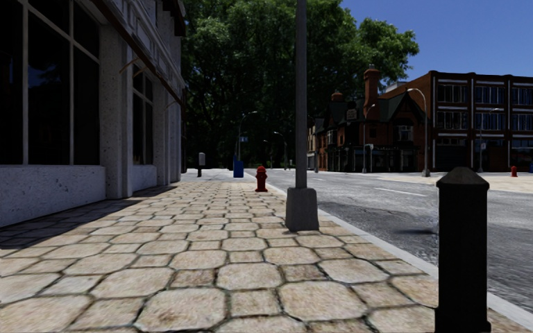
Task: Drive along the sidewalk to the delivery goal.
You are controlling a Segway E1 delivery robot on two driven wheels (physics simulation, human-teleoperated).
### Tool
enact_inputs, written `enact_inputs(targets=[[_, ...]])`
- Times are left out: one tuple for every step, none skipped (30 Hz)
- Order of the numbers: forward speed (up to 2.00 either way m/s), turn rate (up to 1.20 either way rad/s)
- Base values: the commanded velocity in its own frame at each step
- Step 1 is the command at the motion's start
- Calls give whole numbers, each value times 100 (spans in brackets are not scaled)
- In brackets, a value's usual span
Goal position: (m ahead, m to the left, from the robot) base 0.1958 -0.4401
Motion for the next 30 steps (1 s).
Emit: enact_inputs(targets=[[88,38],[76,38],[66,38],[59,38],[55,38],[55,38],[54,27],[42,0],[1,0],[0,0],[0,0],[0,0],[0,0],[0,0],[0,0],[0,0],[0,0],[0,0],[0,0],[0,0],[0,0],[0,0],[0,0],[0,0],[0,0],[0,0],[0,0],[0,0],[0,0],[0,0]])
